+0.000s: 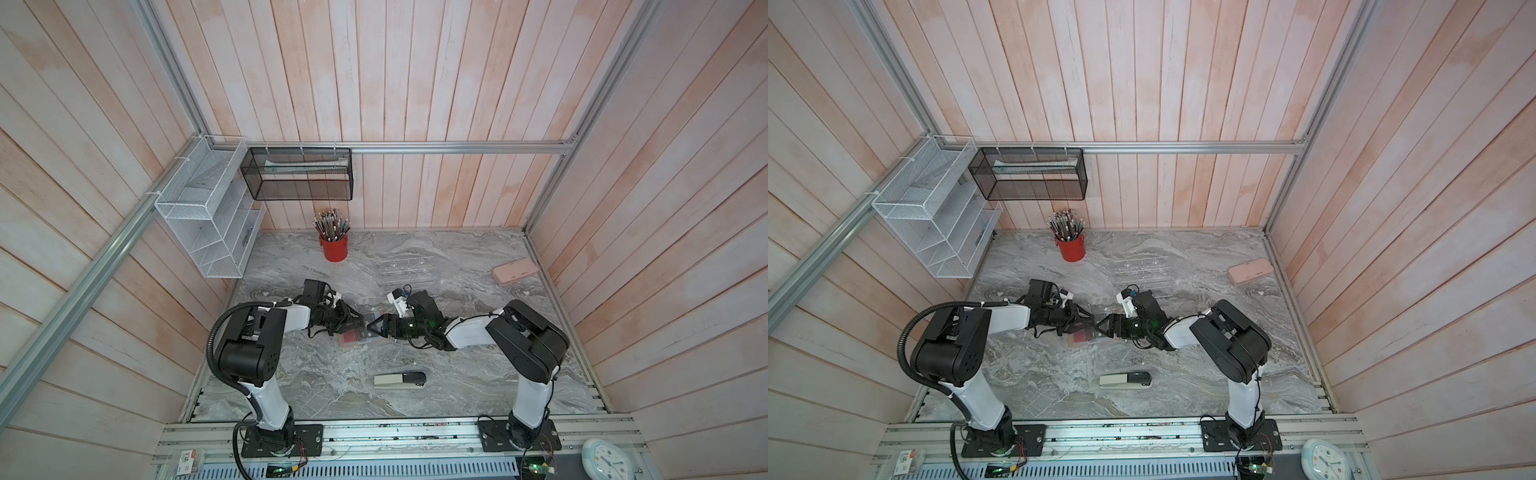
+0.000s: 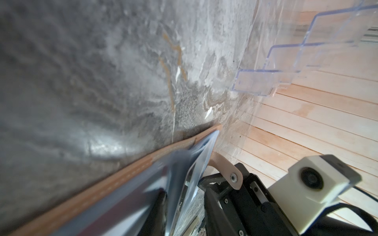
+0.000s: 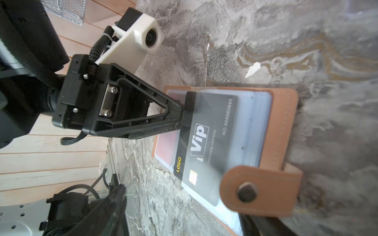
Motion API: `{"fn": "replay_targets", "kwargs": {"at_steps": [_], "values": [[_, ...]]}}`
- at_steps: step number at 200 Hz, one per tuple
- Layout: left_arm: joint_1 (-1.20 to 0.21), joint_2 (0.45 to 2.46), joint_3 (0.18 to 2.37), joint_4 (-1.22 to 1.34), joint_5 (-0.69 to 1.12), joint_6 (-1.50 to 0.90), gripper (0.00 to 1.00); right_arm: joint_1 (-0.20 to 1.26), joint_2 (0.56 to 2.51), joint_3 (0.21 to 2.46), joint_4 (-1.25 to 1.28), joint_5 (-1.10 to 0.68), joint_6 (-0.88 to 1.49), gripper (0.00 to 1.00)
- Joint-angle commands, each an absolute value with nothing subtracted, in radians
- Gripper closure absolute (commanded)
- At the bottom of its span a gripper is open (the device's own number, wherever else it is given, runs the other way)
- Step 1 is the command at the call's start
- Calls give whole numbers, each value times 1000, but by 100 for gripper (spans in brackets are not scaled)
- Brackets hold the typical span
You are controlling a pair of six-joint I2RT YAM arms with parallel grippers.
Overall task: Take the credit cards out of the card holder
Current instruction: Take out the credit card from the card slot.
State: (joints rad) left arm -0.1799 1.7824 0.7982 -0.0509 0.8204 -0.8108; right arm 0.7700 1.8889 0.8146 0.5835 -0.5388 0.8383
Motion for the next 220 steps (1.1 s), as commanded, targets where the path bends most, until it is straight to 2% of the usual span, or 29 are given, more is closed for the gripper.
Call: {"fn": "replay_targets", "kwargs": {"at_steps": [1, 39, 57, 76, 179, 220], "values": [[-188, 1805, 769, -29, 801, -788, 69, 765, 1914, 801, 554, -537, 840, 16], [-197, 1804, 765, -9, 801, -793, 77, 765, 1917, 801, 557, -536, 843, 16], [-199, 1805, 767, -11, 796, -790, 78, 765, 1917, 801, 556, -536, 843, 16], [-198, 1804, 769, -11, 793, -789, 85, 765, 1916, 801, 556, -536, 844, 15], [-199, 1782, 767, -18, 775, -766, 94, 763, 1906, 810, 542, -537, 843, 15], [-199, 1775, 770, -32, 762, -730, 100, 762, 1907, 816, 505, -516, 832, 16]]}}
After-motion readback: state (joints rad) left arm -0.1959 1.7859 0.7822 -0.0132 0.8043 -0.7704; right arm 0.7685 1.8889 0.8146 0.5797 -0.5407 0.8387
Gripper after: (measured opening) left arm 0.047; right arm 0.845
